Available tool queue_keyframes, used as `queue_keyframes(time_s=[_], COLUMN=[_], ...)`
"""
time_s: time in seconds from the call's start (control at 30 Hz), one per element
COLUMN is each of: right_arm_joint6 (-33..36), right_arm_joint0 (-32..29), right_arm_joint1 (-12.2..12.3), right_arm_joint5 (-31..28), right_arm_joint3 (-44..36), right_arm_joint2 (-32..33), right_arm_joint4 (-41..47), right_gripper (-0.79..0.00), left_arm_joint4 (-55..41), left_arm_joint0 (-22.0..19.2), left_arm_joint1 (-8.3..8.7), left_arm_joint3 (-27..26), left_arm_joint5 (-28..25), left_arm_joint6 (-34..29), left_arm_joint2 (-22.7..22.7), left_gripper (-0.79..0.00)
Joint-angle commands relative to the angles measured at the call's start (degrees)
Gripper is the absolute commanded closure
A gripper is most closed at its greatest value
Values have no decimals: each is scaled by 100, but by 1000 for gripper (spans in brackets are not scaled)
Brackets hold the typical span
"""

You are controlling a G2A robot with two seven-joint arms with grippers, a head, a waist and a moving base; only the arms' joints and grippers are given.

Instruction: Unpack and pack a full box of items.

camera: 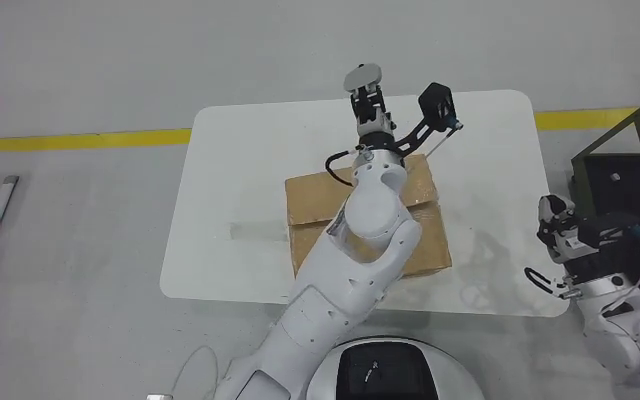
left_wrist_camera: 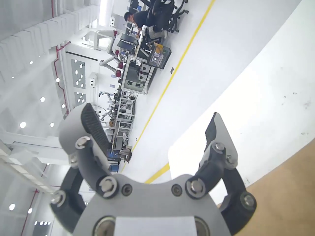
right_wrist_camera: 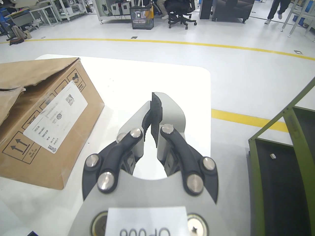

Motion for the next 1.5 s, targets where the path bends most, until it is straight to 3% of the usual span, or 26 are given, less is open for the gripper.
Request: queue_keyframes(time_s=[0.0,0.1,0.27,0.37,0.6,0.77,0.93,1.03,1.4,1.43,1.47], right_arm_joint6=[-20,-36,-41,-23,2,-5,-11,-17,-49,-54,-58], right_arm_joint0=[-29,-65,-62,-45,29,59,63,65,-77,-90,-97], right_arm_joint1=[-5,-11,-21,-29,-41,-49,-58,-63,-73,-74,-75], right_arm_joint5=[22,40,36,33,-20,-55,-80,-75,-79,-74,-73], right_arm_joint3=[0,26,65,78,98,144,154,159,87,83,80], right_arm_joint2=[24,59,49,-1,-90,-144,-210,-220,-133,-125,-121], right_arm_joint4=[22,57,60,43,-20,-58,-120,-131,-147,-148,-146], right_gripper=[0,0,0,0,0,0,0,0,0,0,0], left_arm_joint4=[-37,-88,-75,-47,-61,188,517,758,1412,1427,1451], left_arm_joint0=[-116,-109,291,754,2316,3332,3930,4046,3591,3536,3491], left_arm_joint1=[-56,-99,-65,-6,189,349,475,520,529,525,523], left_arm_joint3=[104,58,-525,-1178,-3076,-3973,-4105,-3980,-3080,-3016,-2970], left_arm_joint5=[226,213,-359,-790,-1948,-2564,-2724,-2557,-2046,-2024,-1996], left_arm_joint6=[42,76,221,210,239,408,732,862,957,963,972], left_arm_joint2=[37,76,8,-86,-280,-365,-438,-482,-474,-484,-495], left_gripper=[-785,-785,-785,-785,-785,-785,-785,-785,-785,-733,-616])
